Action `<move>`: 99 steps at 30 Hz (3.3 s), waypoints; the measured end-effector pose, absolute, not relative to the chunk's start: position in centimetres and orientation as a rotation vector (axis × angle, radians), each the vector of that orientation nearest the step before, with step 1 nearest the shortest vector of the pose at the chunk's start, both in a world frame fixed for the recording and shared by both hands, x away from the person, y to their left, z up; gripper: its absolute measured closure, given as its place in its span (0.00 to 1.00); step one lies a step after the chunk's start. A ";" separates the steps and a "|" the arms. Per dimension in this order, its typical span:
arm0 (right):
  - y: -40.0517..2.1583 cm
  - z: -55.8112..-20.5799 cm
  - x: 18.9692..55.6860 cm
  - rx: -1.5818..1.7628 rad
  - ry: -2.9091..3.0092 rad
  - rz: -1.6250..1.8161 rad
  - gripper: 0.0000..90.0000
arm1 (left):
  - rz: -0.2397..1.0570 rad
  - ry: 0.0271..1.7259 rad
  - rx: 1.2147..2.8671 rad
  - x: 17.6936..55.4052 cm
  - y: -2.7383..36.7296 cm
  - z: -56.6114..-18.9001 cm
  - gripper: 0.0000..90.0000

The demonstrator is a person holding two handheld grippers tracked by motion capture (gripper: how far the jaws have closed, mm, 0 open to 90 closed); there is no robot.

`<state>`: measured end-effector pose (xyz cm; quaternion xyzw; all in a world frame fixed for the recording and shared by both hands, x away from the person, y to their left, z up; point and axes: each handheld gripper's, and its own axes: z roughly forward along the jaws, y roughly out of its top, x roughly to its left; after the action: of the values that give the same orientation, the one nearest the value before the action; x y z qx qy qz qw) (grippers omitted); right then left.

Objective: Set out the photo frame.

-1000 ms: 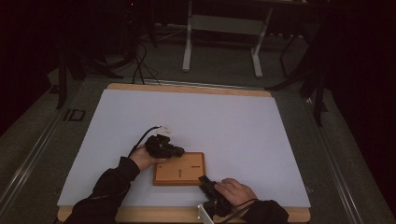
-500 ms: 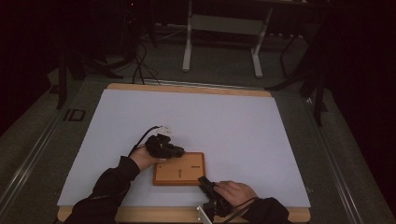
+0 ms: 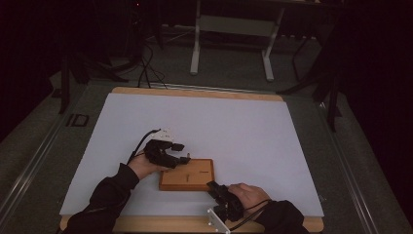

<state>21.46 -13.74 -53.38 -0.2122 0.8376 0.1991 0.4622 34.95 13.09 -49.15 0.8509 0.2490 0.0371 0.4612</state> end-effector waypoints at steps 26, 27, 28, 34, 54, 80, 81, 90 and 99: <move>-14.1 -49.2 24.9 -0.484 2.254 0.611 0.77 | 0.170 0.646 2.060 31.9 19.7 -46.7 0.36; -14.1 -49.0 25.0 -0.482 2.260 0.612 0.77 | 0.174 0.651 2.062 31.8 20.1 -46.7 0.36; -14.1 -48.8 25.2 -0.483 2.269 0.616 0.77 | 0.179 0.657 2.059 31.6 20.3 -46.7 0.36; -14.0 -47.8 26.4 -0.464 2.327 0.641 0.77 | 0.124 0.661 2.044 30.3 21.8 -47.3 0.22; -14.1 -45.3 29.8 -0.396 2.481 0.703 0.77 | 0.151 0.703 2.049 27.3 19.9 -50.7 0.04; -13.9 -42.9 36.9 -0.165 2.751 0.900 0.77 | 0.187 0.721 2.053 26.7 19.4 -52.3 0.04; -13.9 -42.8 37.1 -0.156 2.760 0.903 0.77 | 0.187 0.717 2.053 26.7 19.3 -52.3 0.04; -13.8 -42.8 38.9 -0.067 2.794 0.926 0.75 | 0.209 0.694 2.048 26.6 19.3 -52.6 0.04; -13.8 -43.0 40.2 -0.017 2.802 0.963 0.74 | 0.255 0.669 2.008 26.4 19.4 -52.5 0.04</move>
<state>40.15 -13.82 -42.98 -0.0057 0.9419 0.3237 0.0892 26.41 19.44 -52.52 0.8243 0.2745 0.1049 0.4839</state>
